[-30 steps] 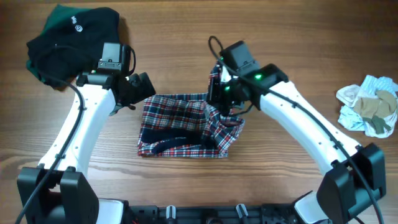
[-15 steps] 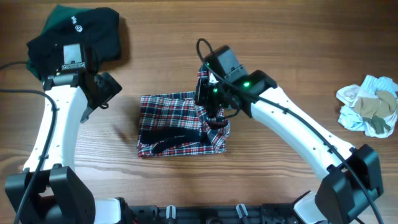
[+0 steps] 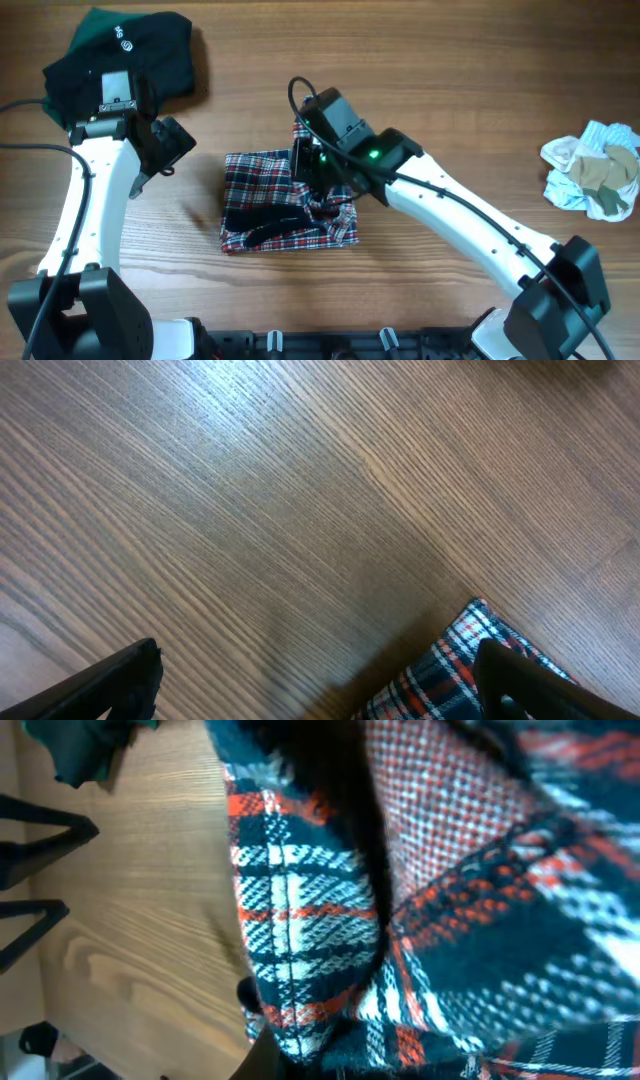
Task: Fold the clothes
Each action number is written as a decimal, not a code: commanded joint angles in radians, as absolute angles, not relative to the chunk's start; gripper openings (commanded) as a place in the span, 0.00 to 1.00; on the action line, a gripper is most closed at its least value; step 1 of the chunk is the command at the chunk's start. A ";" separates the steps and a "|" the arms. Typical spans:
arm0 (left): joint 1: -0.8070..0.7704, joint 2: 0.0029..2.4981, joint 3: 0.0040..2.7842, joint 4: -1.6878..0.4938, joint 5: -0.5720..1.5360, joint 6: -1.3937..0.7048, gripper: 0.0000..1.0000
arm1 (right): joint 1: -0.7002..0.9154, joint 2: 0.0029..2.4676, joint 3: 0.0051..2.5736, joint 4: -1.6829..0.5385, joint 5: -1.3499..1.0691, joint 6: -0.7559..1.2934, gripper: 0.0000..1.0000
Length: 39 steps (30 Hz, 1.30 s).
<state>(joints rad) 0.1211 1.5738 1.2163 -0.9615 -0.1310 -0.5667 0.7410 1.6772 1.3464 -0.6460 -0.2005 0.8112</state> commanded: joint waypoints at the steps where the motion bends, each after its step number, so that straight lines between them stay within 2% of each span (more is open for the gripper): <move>1: 0.128 1.552 1.210 -0.963 -0.147 -0.585 1.00 | 0.774 1.656 1.371 -0.611 -0.190 0.830 0.04; 6: 0.128 1.552 1.210 -0.971 -0.147 -0.585 1.00 | 0.816 1.659 1.371 -0.564 -0.190 0.830 0.04; 11: 0.128 1.552 1.210 -0.981 -0.147 -0.585 1.00 | 0.823 1.699 1.370 -0.536 -0.237 0.830 0.11; 13: 0.128 1.552 1.210 -0.981 -0.147 -0.585 1.00 | 0.829 1.721 1.370 -0.512 -0.266 0.830 0.22; 15: 0.128 1.552 1.210 -0.981 -0.147 -0.585 1.00 | 0.843 1.744 1.370 -0.491 -0.270 0.830 0.43; 16: 0.128 1.552 1.210 -0.982 -0.147 -0.585 1.00 | 0.849 1.751 1.370 -0.481 -0.270 0.833 0.46; 17: 0.128 1.552 1.210 -0.982 -0.147 -0.585 1.00 | 0.854 1.755 1.370 -0.475 -0.269 0.837 0.55; 18: 0.128 1.552 1.210 -0.982 -0.147 -0.585 1.00 | 0.859 1.760 1.370 -0.471 -0.269 0.838 0.73; 19: 0.128 1.552 1.210 -0.982 -0.147 -0.585 1.00 | 0.863 1.762 1.370 -0.471 -0.267 0.838 0.80; 20: 0.128 1.552 1.210 -0.982 -0.147 -0.585 1.00 | 0.866 1.766 1.370 -0.472 -0.262 0.837 0.82; 25: 0.128 1.552 1.210 -0.986 -0.147 -0.585 1.00 | 0.867 1.767 1.371 -0.471 -0.254 0.826 0.82; 31: 0.128 1.552 1.210 -0.992 -0.076 -0.583 1.00 | 0.782 1.677 1.371 -0.585 -0.070 0.772 0.82; 36: 0.115 1.552 1.210 -0.971 0.142 -0.406 1.00 | 0.673 1.671 1.369 -0.711 -0.076 0.694 0.84; 37: 0.104 1.552 1.210 -0.970 0.181 -0.380 1.00 | 0.655 1.675 1.367 -0.739 -0.076 0.680 0.82; 38: 0.089 1.552 1.210 -0.970 0.205 -0.368 1.00 | 0.639 1.677 1.367 -0.764 -0.073 0.680 0.75; 39: 0.066 1.552 1.210 -0.970 0.218 -0.365 1.00 | 0.626 1.678 1.367 -0.783 -0.074 0.680 0.60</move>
<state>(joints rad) 0.1127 1.5738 1.2163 -0.9726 0.0753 -0.4595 0.6548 1.6810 1.3575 -0.7521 -0.0986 0.7124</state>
